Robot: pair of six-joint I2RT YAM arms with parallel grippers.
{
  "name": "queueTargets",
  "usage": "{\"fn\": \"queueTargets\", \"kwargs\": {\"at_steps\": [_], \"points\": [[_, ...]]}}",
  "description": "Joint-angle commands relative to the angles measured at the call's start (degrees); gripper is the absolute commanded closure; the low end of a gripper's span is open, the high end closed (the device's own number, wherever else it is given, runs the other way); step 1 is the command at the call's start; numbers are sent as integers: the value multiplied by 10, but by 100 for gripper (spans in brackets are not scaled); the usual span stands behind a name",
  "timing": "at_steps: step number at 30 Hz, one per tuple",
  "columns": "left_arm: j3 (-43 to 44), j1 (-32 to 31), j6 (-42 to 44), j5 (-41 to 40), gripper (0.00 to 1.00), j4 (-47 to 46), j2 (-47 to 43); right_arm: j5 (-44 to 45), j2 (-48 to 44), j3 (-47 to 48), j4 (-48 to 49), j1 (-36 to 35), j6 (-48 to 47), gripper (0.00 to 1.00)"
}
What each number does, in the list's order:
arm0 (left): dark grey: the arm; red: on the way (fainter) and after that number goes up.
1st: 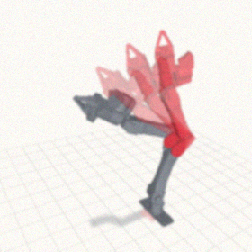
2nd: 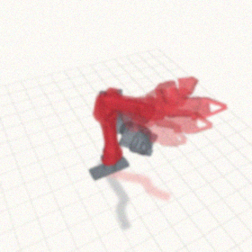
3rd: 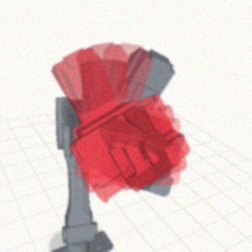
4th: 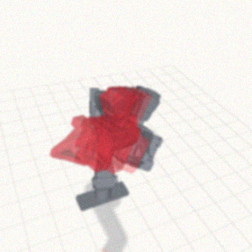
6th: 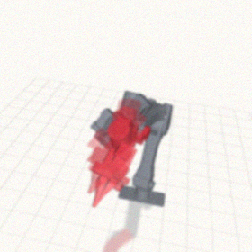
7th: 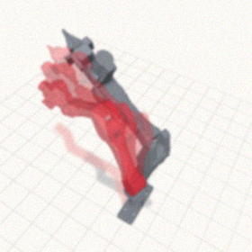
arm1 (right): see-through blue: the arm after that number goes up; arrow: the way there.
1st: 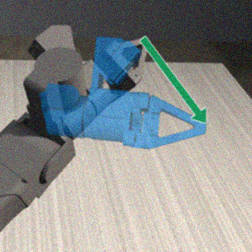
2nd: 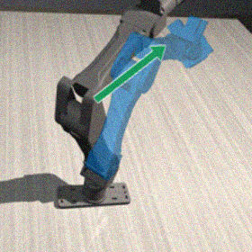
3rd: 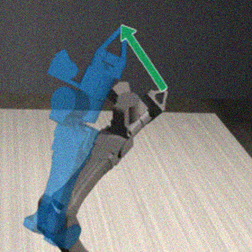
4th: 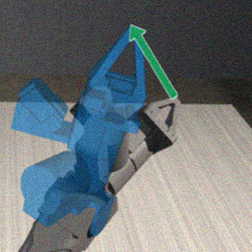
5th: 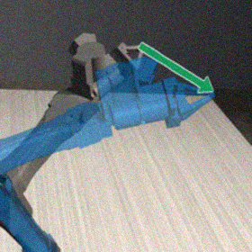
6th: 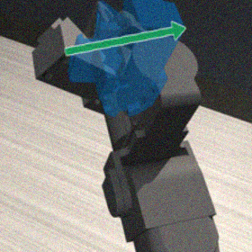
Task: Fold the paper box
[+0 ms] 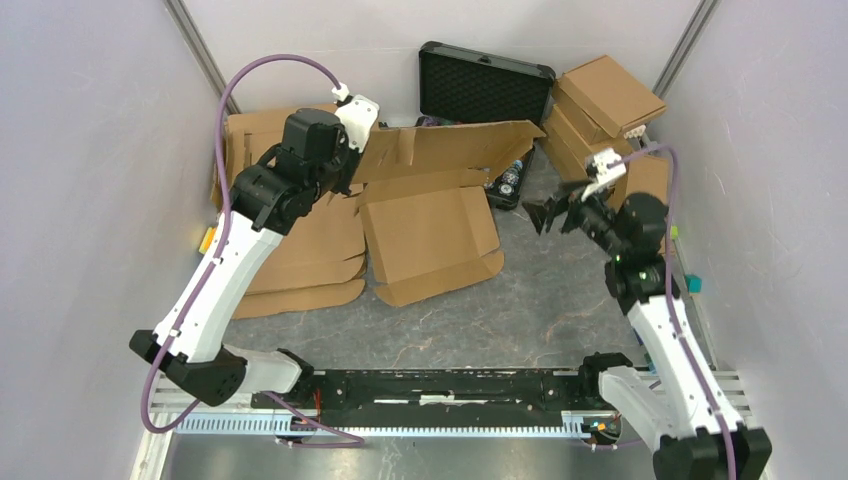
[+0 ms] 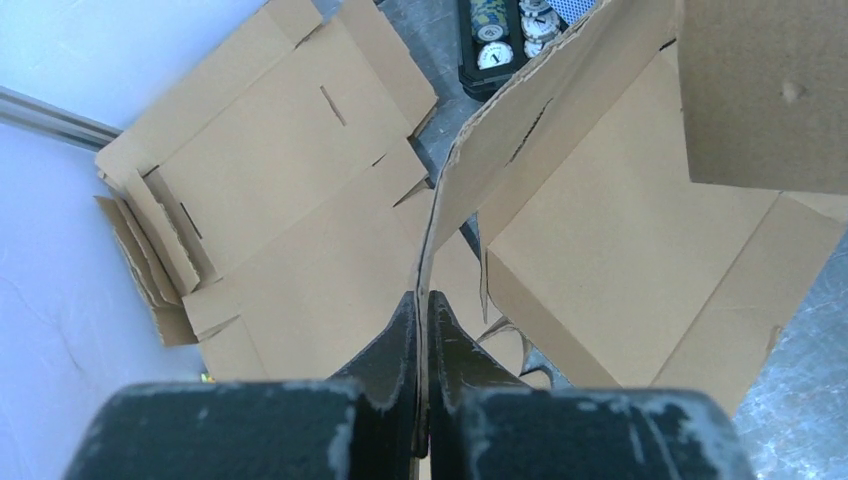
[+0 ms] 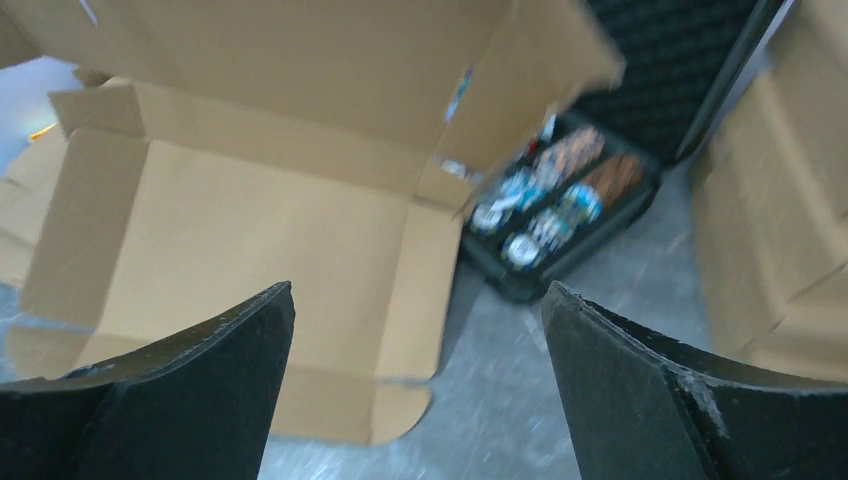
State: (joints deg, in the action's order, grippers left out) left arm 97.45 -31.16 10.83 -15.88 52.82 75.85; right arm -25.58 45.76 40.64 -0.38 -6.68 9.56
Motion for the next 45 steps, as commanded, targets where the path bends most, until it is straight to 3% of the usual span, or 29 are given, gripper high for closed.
{"fn": "queueTargets", "kwargs": {"at_steps": [1, 7, 10, 16, 23, 27, 29, 31, 33, 35, 36, 37, 39, 43, 45], "points": [[38, 0, 48, 23, 98, 0, 8, -20, 65, 104, 41, -7, -155, 2], [38, 0, 65, 35, 98, -1, 8, -91, 89, 114, 188, -42, -245, 2], [38, 0, 70, 43, 98, -1, 11, -117, 146, 193, 130, -71, -324, 3], [39, -1, 76, 52, 98, -10, 11, -87, 226, 306, 37, -159, -490, 4], [38, -1, 81, 65, 98, -11, 6, -28, 313, 389, -30, -198, -571, 4], [39, -2, 85, 70, 98, -11, 5, 22, 354, 424, -51, -215, -608, 10], [42, -1, 86, 73, 98, -11, 6, 46, 374, 444, -65, -222, -619, 20], [47, -1, 86, 77, 98, -12, 8, 51, 386, 455, -73, -224, -620, 37], [53, -1, 83, 84, 98, -13, 10, 49, 391, 454, -72, -225, -615, 60], [53, -2, 78, 90, 97, -24, 9, 52, 392, 449, -71, -225, -603, 94], [52, -1, 72, 93, 94, -30, 7, 66, 390, 444, -62, -225, -580, 100], [50, -1, 61, 94, 89, -37, 4, 83, 387, 438, -53, -223, -552, 100], [47, -1, 25, 84, 60, -51, -5, 79, 376, 419, -50, -211, -516, 100], [55, -1, -36, 67, 26, -40, -17, 26, 335, 350, -5, -161, -422, 100], [59, 0, -60, 56, 17, -23, -23, 22, 311, 306, 26, -143, -388, 100]]}}
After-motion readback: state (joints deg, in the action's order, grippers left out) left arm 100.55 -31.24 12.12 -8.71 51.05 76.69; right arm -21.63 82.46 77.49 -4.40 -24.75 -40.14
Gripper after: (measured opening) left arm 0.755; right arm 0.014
